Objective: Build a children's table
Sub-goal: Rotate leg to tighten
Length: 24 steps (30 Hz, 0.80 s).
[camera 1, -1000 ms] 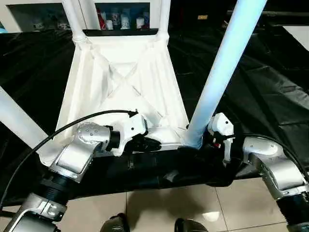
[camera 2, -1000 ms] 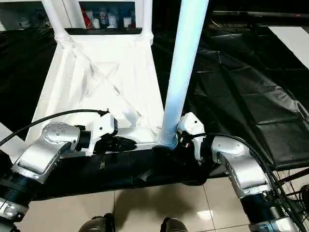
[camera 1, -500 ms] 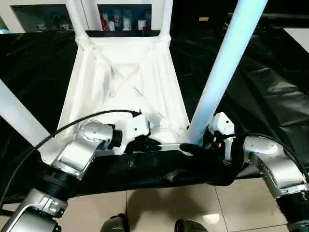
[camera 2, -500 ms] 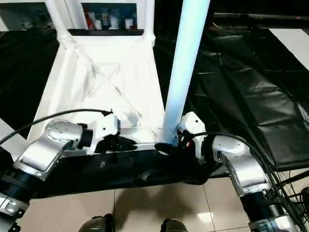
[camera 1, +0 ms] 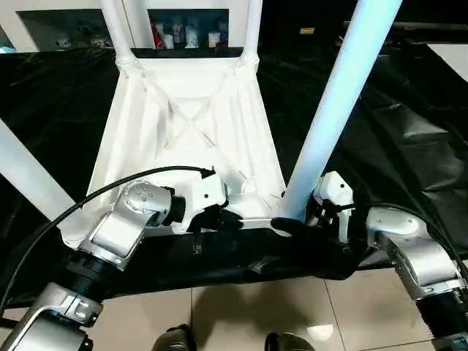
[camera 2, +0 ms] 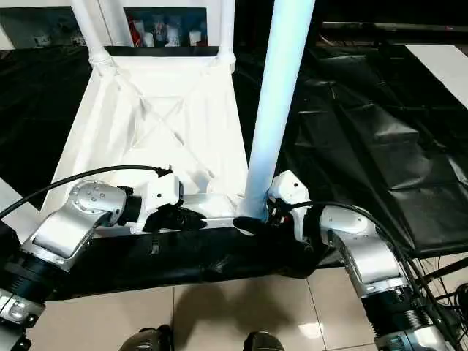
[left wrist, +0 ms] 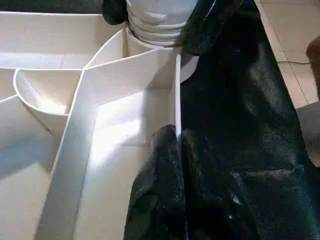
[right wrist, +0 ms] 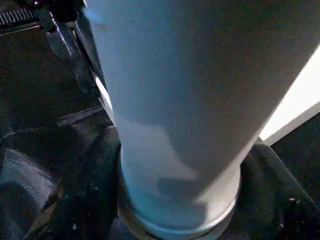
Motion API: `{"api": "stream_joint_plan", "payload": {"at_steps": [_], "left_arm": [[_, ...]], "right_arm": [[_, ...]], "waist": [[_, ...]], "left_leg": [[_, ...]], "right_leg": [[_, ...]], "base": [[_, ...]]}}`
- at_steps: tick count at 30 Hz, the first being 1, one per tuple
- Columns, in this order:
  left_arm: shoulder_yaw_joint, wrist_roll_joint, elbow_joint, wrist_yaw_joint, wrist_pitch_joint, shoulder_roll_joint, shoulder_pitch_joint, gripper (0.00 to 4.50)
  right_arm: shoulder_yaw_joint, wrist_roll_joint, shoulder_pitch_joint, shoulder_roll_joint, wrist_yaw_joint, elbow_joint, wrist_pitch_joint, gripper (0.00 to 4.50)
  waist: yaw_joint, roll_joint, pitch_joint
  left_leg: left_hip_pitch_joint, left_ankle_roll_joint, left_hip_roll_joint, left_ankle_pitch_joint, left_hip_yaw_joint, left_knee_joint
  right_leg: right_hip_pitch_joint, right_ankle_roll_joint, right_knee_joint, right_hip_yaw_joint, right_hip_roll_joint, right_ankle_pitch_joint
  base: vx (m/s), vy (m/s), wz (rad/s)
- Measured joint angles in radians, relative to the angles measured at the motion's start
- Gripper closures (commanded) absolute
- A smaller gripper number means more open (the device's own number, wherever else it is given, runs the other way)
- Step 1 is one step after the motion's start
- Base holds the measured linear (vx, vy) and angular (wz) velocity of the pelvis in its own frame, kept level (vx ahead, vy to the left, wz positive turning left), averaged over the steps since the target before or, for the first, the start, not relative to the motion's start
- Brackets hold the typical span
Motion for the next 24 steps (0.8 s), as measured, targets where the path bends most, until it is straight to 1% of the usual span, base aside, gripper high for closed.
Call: {"api": "stream_joint_plan", "payload": {"at_steps": [4, 6, 9, 12, 16, 18, 20, 23, 24], "left_arm": [[0.002, -0.001, 0.01, 0.001, 0.003, -0.006, -0.004, 4.5], [0.006, -0.001, 0.018, 0.006, 0.013, -0.019, -0.009, 4.5], [0.018, 0.007, 0.058, 0.06, 0.028, -0.051, -0.028, 4.5], [0.028, 0.027, 0.117, 0.144, 0.044, -0.112, -0.06, 4.5], [0.037, 0.057, 0.205, 0.255, 0.052, -0.189, -0.112, 4.5], [0.04, 0.071, 0.26, 0.326, 0.05, -0.237, -0.147, 4.5], [0.045, 0.082, 0.312, 0.381, 0.051, -0.278, -0.179, 4.5], [0.049, 0.095, 0.38, 0.426, 0.027, -0.314, -0.213, 4.5], [0.048, 0.098, 0.384, 0.429, 0.022, -0.317, -0.215, 4.5]], "right_arm": [[-0.009, 0.001, 0.009, 0.012, -0.015, 0.001, 0.0, 1.78], [-0.022, 0.001, 0.018, 0.032, -0.042, 0.001, 0.0, 1.78], [-0.063, -0.005, 0.021, 0.115, -0.174, 0.029, 0.006, 1.78], [-0.107, -0.021, 0.012, 0.223, -0.363, 0.07, -0.001, 1.78], [-0.141, -0.073, -0.039, 0.343, -0.613, 0.14, -0.01, 1.78], [-0.162, -0.102, -0.08, 0.397, -0.75, 0.19, -0.016, 1.78], [-0.185, -0.123, -0.125, 0.444, -0.872, 0.241, -0.017, 1.78], [-0.203, -0.144, -0.181, 0.473, -0.963, 0.318, -0.037, 1.78], [-0.205, -0.144, -0.183, 0.473, -0.964, 0.323, -0.043, 1.78]], "waist": [[0.0, 0.0, 0.0], [-0.001, 0.0, 0.0], [-0.007, 0.001, 0.0], [-0.009, 0.002, 0.0], [-0.009, 0.003, 0.001], [-0.008, 0.004, 0.001], [-0.006, 0.004, 0.001], [-0.005, 0.005, 0.001], [-0.005, 0.005, 0.001]], "left_leg": [[0.001, -0.002, 0.0, -0.001, 0.0, 0.0], [0.002, -0.005, 0.0, -0.003, 0.0, 0.0], [0.004, -0.005, 0.0, -0.003, 0.0, 0.0], [0.007, -0.006, 0.0, -0.003, 0.0, -0.002], [0.013, -0.007, -0.002, -0.003, -0.002, -0.01], [0.013, -0.007, -0.003, -0.003, -0.002, -0.018], [0.013, -0.008, -0.005, -0.002, -0.002, -0.02], [0.016, -0.007, -0.007, -0.002, -0.002, -0.02], [0.016, -0.007, -0.007, -0.002, -0.002, -0.02]], "right_leg": [[0.002, 0.0, 0.0, 0.0, 0.0, 0.0], [0.002, -0.001, -0.001, 0.0, 0.0, 0.001], [0.002, -0.006, -0.001, 0.0, 0.0, 0.004], [0.003, -0.006, -0.002, 0.0, 0.0, 0.004], [0.003, 0.0, -0.008, -0.001, -0.001, 0.0], [0.003, 0.0, -0.016, -0.002, -0.001, 0.0], [0.003, 0.0, -0.02, -0.001, -0.001, 0.0], [0.006, 0.0, -0.021, 0.001, -0.001, 0.0], [0.007, 0.0, -0.022, 0.001, -0.001, 0.0]], "base": [[0.0, 0.0, 0.0], [0.0, 0.0, 0.0], [0.0, 0.0, 0.0], [0.0, 0.0, 0.0], [0.0, 0.0, 0.0], [0.0, 0.0, 0.0], [0.0, 0.0, 0.0], [0.0, 0.0, 0.0], [0.0, 0.0, 0.0]]}}
